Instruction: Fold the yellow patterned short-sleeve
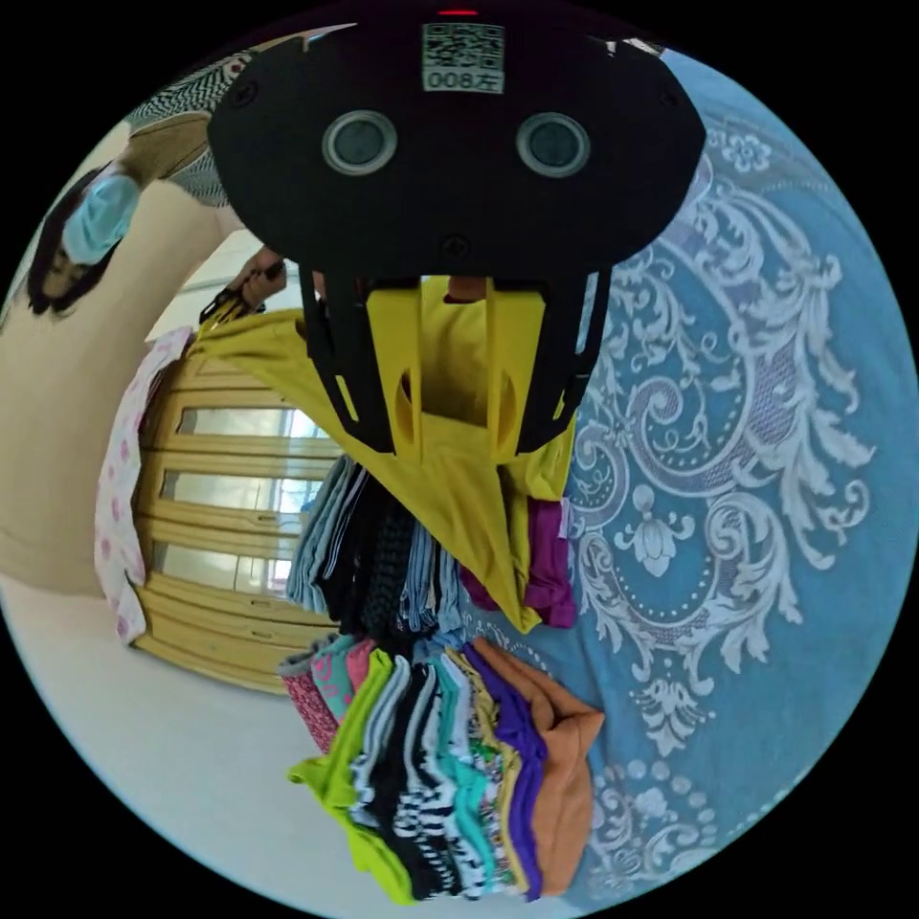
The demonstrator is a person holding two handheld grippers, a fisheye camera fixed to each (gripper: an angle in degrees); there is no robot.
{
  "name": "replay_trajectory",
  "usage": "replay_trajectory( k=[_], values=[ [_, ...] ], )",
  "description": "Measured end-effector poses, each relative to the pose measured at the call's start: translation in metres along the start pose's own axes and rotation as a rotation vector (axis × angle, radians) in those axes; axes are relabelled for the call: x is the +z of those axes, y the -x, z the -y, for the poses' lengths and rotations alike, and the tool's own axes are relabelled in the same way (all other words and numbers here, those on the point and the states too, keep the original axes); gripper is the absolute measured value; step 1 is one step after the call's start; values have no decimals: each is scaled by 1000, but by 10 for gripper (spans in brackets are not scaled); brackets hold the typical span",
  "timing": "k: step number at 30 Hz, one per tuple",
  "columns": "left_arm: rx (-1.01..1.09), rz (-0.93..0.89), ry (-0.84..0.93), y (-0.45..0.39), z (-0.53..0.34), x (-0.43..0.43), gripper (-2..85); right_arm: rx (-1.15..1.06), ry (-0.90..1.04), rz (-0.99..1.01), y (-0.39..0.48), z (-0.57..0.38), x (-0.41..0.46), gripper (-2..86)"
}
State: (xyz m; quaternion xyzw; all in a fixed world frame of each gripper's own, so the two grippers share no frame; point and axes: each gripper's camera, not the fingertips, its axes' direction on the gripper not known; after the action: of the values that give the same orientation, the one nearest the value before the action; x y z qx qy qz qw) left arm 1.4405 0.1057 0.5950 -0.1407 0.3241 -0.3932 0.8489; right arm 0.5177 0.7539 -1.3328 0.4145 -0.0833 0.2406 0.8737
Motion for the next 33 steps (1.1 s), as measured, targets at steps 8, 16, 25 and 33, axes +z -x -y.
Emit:
replay_trajectory(
  k=[8, 16, 25, 33],
  values=[
    [-72, -11, 48, 75, -40, -36, 26, 23, -23, 37, -52, 93, -17, 4],
    [108, -201, -127, 93, -160, -187, 4, 14, -56, 63, -60, 158, -29, 4],
    [349, -387, -395, 95, -372, -415, 2, -101, -144, 167, 11, 205, -46, 3],
    [674, -324, -645, 79, -597, -608, 4, -262, -185, 337, 123, 213, -27, 3]
  ],
)
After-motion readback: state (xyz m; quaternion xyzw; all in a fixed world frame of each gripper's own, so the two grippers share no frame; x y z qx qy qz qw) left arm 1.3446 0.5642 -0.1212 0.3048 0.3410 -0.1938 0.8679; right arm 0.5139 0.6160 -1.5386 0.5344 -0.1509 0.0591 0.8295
